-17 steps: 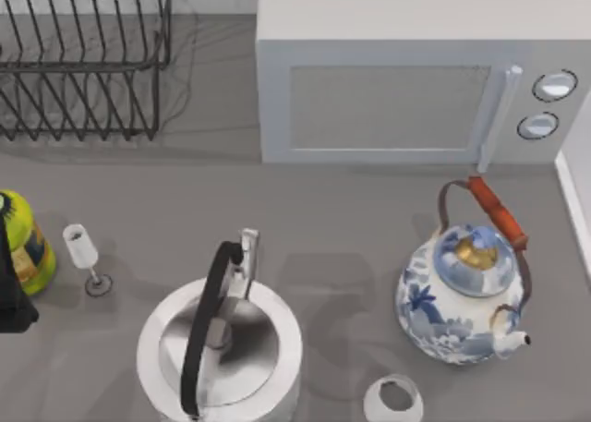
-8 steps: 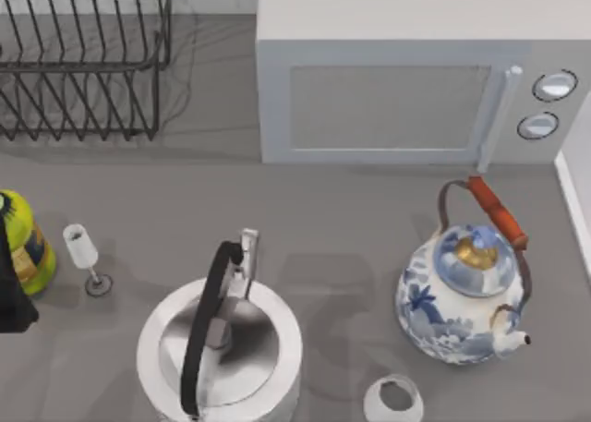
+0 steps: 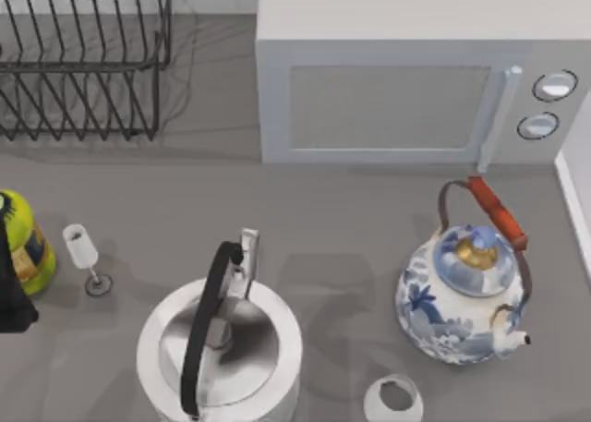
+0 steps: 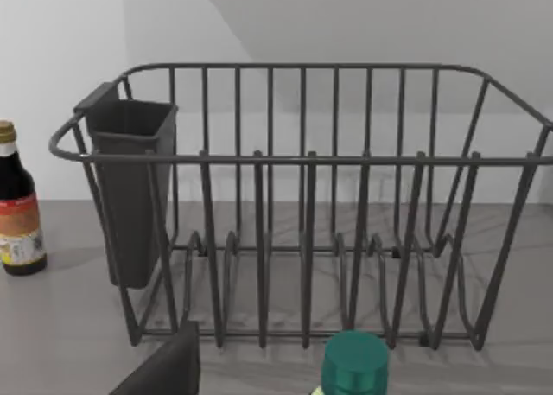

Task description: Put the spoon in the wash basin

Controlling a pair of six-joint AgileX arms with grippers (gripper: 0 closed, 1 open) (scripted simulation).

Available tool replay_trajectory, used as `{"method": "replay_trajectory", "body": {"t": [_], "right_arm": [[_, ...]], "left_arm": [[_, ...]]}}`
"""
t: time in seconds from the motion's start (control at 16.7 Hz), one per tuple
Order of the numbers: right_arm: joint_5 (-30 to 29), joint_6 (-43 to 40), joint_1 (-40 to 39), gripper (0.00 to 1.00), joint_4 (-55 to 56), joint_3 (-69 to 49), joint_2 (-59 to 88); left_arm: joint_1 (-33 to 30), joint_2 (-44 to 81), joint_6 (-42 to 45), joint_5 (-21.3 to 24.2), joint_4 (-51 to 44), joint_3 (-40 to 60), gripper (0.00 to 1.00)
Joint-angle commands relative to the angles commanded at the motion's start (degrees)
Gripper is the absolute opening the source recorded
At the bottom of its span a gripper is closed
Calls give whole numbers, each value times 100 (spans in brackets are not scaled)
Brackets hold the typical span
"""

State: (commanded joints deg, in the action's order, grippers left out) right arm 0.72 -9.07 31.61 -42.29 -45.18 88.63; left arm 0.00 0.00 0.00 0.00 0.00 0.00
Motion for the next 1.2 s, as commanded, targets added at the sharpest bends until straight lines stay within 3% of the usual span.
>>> {"method": "replay_trajectory", "body": {"t": [0.36, 0.9, 1.2], "right_arm": [[-2, -22, 8, 0, -1700, -975, -634], [-5, 39, -35, 0, -1953, -1282, -595], [-48, 390, -327, 0, -2578, -2797, 683]], "left_arm": [[0, 0, 0, 0, 0, 0, 100], [0, 0, 0, 0, 0, 0, 100], [0, 0, 0, 0, 0, 0, 100]]}}
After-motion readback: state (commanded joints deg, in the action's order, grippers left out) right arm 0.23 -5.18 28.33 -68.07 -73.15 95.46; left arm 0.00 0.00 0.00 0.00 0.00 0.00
